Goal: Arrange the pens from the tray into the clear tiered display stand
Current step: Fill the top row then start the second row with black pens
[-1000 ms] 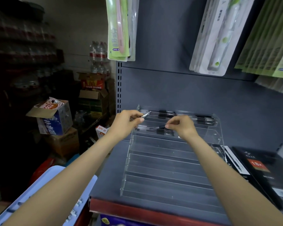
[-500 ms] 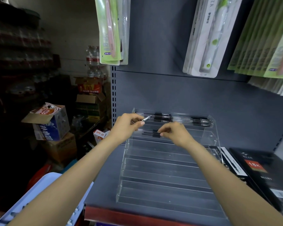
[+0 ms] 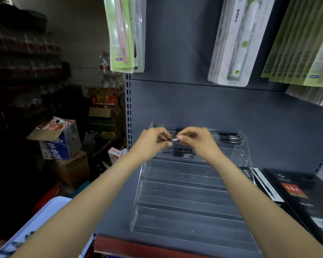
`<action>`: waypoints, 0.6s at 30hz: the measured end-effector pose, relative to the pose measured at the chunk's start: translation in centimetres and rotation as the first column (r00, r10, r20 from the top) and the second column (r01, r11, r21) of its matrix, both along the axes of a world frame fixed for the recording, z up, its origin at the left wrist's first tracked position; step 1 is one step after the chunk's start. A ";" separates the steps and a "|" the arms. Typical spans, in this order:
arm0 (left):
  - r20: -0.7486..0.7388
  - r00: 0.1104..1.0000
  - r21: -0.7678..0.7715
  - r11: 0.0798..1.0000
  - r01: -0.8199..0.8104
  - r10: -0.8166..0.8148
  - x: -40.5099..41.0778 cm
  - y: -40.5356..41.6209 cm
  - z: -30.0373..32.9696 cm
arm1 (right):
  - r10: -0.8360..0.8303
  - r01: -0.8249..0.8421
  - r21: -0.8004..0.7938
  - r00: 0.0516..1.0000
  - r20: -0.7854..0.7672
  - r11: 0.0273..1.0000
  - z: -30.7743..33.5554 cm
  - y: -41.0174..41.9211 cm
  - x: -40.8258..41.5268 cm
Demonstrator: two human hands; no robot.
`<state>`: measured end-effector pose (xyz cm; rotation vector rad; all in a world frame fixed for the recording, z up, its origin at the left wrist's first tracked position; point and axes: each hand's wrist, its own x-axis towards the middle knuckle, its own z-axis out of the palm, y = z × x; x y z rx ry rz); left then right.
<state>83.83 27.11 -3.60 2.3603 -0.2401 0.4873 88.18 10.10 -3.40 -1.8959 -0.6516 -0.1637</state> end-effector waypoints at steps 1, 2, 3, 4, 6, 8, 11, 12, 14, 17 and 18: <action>-0.002 1.000 0.014 1.000 -0.012 0.012 0.1 0.2 -0.1 | -0.044 0.044 0.024 0.999 0.003 0.999 -0.1 -0.3 0.2; -0.004 1.000 0.032 0.999 -0.027 0.028 0.0 0.5 -0.1 | -0.087 0.087 0.054 0.996 -0.010 0.995 -0.2 -0.8 0.4; -0.008 0.999 0.052 0.998 -0.045 0.045 0.0 0.9 -0.3 | -0.125 0.128 0.092 0.991 -0.038 0.988 -0.4 -1.4 0.7; -0.006 0.998 0.072 0.995 -0.063 0.063 0.0 1.3 -0.5 | -0.155 0.163 0.127 0.985 -0.071 0.978 -0.6 -1.9 0.9; 0.019 0.995 0.126 0.987 -0.098 0.096 0.1 2.1 -0.8 | -0.217 0.231 0.129 0.970 -0.110 0.964 -1.2 -2.8 1.3; 0.053 0.991 0.183 0.974 -0.130 0.122 0.2 2.4 -1.2 | -0.264 0.274 0.085 0.958 -0.112 0.958 -1.8 -3.1 1.5; 0.082 0.980 0.241 0.951 -0.196 0.181 0.1 2.1 -1.6 | -0.302 0.301 -0.031 0.950 -0.076 0.953 -2.4 -2.7 1.5; 0.095 0.971 0.228 0.944 -0.237 0.220 0.1 2.0 -1.8 | -0.307 0.303 -0.085 0.950 -0.052 0.949 -2.5 -2.6 1.4; 0.091 0.950 0.153 0.938 -0.310 0.299 -0.1 2.0 -2.1 | -0.299 0.294 -0.182 0.954 0.001 0.938 -2.7 -2.3 1.5; -0.041 0.945 0.072 0.944 -0.321 0.324 0.2 2.5 -2.5 | -0.265 0.265 -0.307 0.963 0.042 0.914 -2.6 -2.1 1.4; -0.082 0.945 0.051 0.948 -0.314 0.318 0.3 2.7 -2.5 | -0.258 0.259 -0.333 0.965 0.048 0.907 -2.5 -2.0 1.4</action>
